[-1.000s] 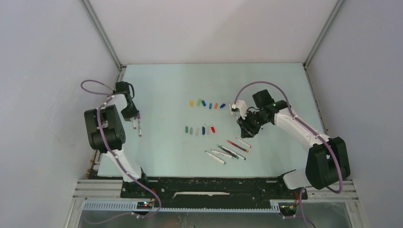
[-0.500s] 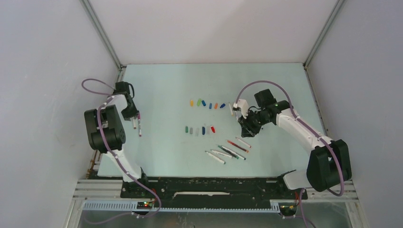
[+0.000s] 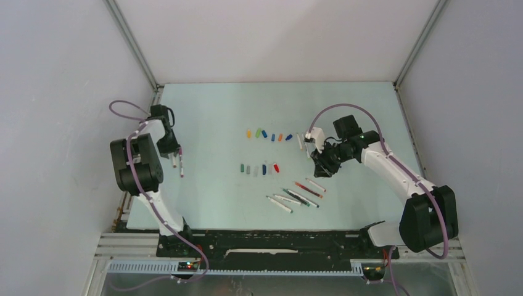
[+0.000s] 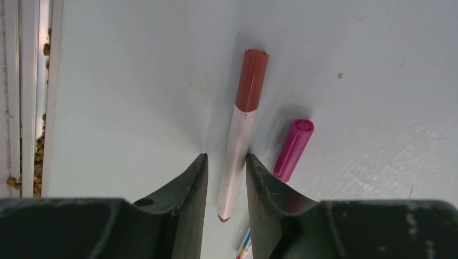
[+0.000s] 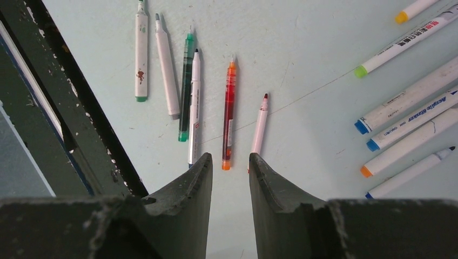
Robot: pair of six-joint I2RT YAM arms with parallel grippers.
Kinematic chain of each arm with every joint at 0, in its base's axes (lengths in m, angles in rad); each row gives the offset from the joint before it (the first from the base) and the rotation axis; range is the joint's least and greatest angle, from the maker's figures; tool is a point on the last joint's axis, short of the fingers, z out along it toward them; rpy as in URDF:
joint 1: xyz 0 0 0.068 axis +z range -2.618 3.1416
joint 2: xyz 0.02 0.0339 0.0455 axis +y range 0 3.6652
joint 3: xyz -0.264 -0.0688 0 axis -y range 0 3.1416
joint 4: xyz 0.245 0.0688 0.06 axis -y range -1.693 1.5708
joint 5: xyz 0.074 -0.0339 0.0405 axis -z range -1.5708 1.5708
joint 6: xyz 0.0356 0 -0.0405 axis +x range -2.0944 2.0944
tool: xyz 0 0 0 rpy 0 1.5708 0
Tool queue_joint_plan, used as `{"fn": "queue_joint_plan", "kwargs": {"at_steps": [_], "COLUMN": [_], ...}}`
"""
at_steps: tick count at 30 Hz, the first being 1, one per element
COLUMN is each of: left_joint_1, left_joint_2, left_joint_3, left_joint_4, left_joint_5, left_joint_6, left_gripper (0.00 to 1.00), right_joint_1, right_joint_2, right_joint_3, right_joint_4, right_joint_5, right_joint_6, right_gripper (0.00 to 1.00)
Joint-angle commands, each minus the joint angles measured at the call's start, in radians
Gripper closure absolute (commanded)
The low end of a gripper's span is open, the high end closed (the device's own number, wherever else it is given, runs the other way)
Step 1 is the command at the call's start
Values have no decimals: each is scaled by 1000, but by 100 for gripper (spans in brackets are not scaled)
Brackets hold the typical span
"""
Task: Open the pen caps
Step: Pick up the pen from the center of the board.
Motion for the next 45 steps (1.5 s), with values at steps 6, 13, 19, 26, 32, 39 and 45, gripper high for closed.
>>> {"fn": "queue_joint_plan", "kwargs": {"at_steps": [6,13,19,26,32,39,45], "left_joint_1": [0,0,0,-3,-10,-19,-19], "left_joint_2": [38,37,33,14,16,48,45], "left_joint_3": [108,108,99,71,62,51,46], "left_joint_4": [-84,-82,-107,-130,-151,-157,-143], "left_joint_5": [17,21,42,71,88,84,86], "left_joint_6": [60,66,60,25,3,-39,-43], "left_gripper": [72,75,73,76,78,83,76], "right_joint_1": [-10,-22,-26,-27,-35,-40,-41], "right_joint_2": [-37,-52,-62,-71,-80,-86,-88], "right_joint_3": [36,36,37,37,36,37,37], "right_joint_4": [-7,-7,-10,-9,-11,-12,-14], "right_joint_5": [-28,-33,-43,-46,-48,-53,-57], "right_joint_6": [-23,-26,-28,-30,-29,-31,-33], "right_gripper": [66,66,66,66,66,66,66]}}
